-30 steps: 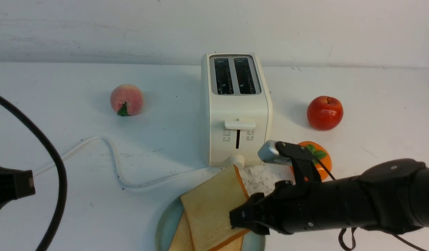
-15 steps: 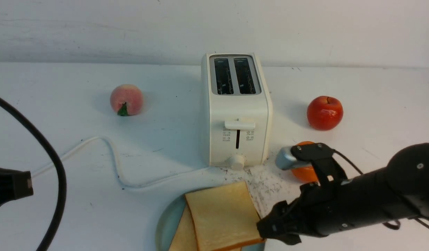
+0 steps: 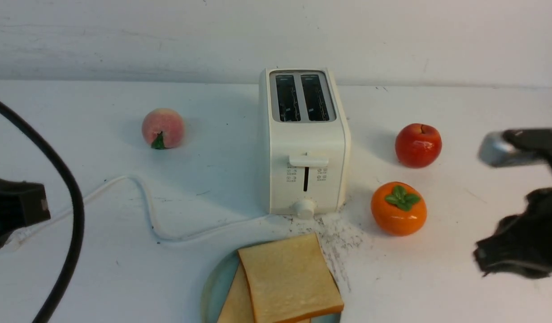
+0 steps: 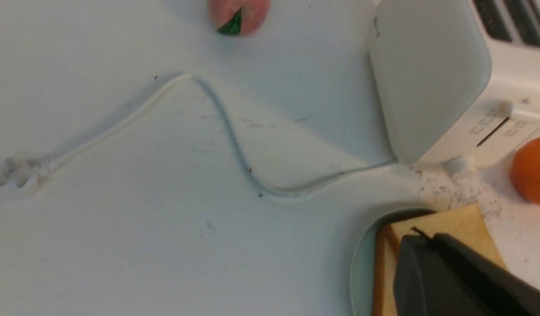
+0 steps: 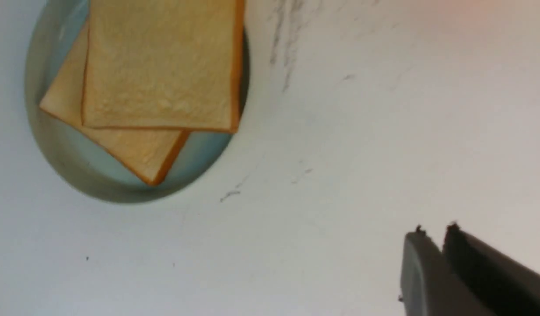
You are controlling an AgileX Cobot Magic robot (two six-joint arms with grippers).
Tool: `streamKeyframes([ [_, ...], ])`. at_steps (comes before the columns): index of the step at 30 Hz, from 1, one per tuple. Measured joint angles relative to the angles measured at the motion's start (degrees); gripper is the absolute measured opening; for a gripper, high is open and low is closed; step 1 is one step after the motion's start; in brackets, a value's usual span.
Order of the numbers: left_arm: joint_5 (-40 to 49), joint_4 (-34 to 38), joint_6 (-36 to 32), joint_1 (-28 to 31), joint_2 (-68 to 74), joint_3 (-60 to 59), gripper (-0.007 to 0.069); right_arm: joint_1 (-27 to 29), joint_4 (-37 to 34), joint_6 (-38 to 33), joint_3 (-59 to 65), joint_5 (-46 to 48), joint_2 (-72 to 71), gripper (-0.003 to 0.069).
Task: Take toasted bread from bread machine on white table place on plate.
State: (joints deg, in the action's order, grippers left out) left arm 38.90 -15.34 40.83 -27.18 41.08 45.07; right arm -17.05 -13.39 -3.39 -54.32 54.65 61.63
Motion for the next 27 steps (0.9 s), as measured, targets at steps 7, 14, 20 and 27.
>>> streamKeyframes([
  [7,-7.08,-0.17,0.05,0.00,0.00,0.00,-0.0014,0.15,13.39,11.45,-1.35,-4.99,-27.46,-0.0014],
  [14,-7.28,-0.17,0.05,0.00,0.00,0.00,-0.0014,0.20,24.06,22.15,9.96,-13.20,-49.12,-0.0008],
  [20,-7.22,-0.17,0.05,0.00,0.00,0.00,-0.0014,0.20,26.48,25.19,20.82,-13.93,-55.79,-0.0008],
  [27,-2.99,0.80,0.00,0.00,-2.63,-3.11,-0.0014,0.20,30.52,25.19,25.60,-17.91,-60.80,-0.0008],
])
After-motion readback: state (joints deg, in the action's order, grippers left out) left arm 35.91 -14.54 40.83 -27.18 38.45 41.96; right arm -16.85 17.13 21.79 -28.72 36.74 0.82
